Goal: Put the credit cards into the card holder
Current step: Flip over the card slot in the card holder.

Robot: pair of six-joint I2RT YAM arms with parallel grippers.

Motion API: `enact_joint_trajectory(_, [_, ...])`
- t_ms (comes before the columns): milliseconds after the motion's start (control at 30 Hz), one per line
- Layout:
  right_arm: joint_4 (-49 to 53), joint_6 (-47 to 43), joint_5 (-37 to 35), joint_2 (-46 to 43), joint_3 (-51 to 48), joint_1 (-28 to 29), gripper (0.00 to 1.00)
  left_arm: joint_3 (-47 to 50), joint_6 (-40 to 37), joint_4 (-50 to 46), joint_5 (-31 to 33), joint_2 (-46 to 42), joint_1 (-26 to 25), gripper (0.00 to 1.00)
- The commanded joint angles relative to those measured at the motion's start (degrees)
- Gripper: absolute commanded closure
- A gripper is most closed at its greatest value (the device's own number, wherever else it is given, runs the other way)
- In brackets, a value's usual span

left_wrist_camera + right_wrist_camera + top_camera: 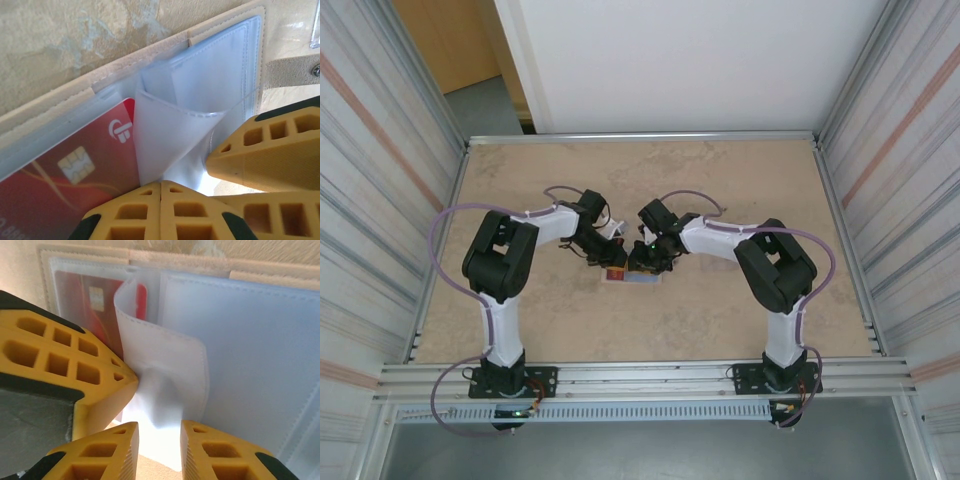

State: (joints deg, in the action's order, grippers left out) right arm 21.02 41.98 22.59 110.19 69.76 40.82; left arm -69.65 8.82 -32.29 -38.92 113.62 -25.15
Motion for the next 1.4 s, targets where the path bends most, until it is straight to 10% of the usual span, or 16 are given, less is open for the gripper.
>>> enact_joint_trajectory(0, [0.44, 0.36, 0.45, -4.62, -0.48, -2.14, 0.72, 0.03, -1.17, -2.58, 2.88, -0.09, -0.17, 1.0])
enact_joint_trajectory(933, [-3.09, -0.34, 5.35, 4.62, 4.25, -4.52, 0.78, 0.34, -1.17, -2.2, 1.83, -1.97, 0.78, 1.0])
enact_joint_trajectory(1367, [-3.0, 0.08, 6.37, 2.94, 4.23, -3.9, 0.78, 4.09, -4.55, -0.73, 5.35, -12.18, 2.07, 0.84])
